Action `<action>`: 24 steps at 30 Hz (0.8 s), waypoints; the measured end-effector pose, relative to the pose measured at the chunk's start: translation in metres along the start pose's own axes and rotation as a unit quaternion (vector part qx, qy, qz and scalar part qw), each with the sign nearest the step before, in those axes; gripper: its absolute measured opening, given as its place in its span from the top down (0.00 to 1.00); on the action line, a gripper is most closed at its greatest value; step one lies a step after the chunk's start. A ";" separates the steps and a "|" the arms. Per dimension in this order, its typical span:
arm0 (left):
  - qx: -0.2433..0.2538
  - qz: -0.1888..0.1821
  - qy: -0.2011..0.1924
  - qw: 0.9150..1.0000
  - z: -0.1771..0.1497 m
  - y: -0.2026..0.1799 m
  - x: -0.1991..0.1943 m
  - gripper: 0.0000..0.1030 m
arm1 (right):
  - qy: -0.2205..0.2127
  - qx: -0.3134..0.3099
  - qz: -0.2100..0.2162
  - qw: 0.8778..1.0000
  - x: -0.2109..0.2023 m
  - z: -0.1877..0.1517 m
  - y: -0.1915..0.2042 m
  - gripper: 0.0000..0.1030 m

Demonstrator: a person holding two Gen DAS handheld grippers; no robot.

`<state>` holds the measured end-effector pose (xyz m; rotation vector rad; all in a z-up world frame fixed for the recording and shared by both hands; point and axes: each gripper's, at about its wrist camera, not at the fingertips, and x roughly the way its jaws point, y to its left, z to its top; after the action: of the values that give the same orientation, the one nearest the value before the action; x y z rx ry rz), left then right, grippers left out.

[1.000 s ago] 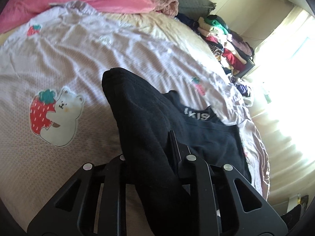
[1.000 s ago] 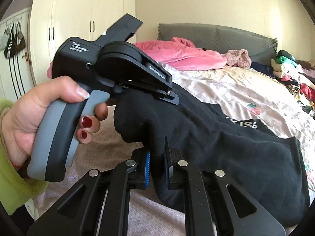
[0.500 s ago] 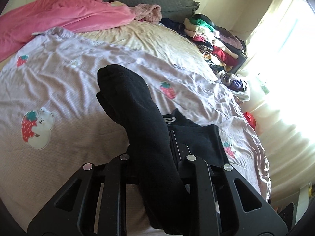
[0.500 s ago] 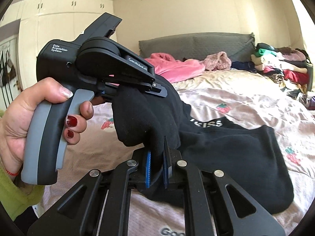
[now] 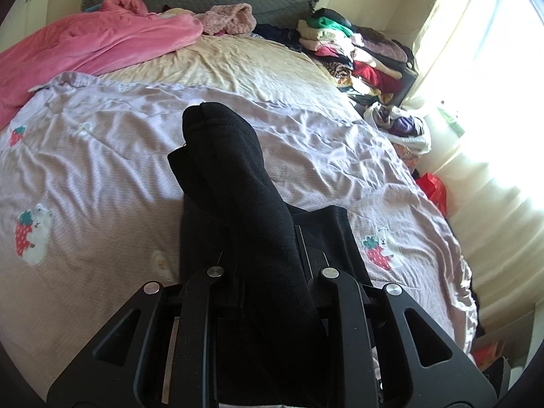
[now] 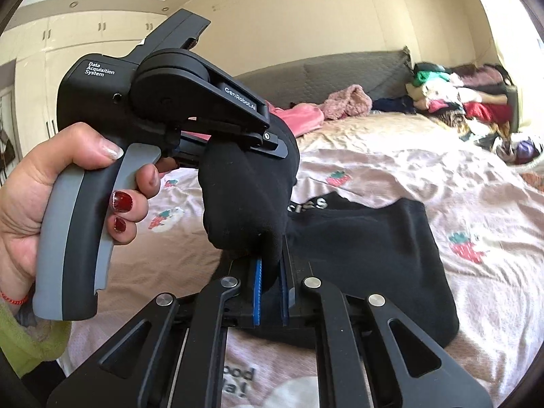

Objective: Fold small clothes
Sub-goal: 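Lift the held side and fold it over the shirt with the left gripper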

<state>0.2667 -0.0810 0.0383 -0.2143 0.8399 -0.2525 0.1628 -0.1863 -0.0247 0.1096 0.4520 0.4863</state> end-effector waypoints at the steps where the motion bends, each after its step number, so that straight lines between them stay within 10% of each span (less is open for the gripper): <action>1: 0.006 0.004 0.002 1.000 -0.001 -0.005 0.005 0.87 | 0.004 0.011 0.000 1.000 0.000 -0.003 -0.007 0.93; 16: -0.004 -0.021 0.016 1.000 -0.018 -0.039 0.040 0.84 | 0.020 0.078 -0.018 0.997 -0.014 -0.024 -0.045 0.93; 20: -0.040 -0.100 0.029 0.994 -0.025 -0.037 0.041 0.30 | 0.030 0.084 -0.038 0.995 -0.018 -0.033 -0.051 0.93; 24: -0.028 -0.086 0.019 0.996 -0.028 -0.024 0.028 0.42 | 0.060 0.153 -0.050 0.985 -0.016 -0.048 -0.080 0.93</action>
<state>0.2598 -0.1145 0.0069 -0.3355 0.8684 -0.3963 0.1629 -0.2641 -0.0781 0.3534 0.6449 0.3237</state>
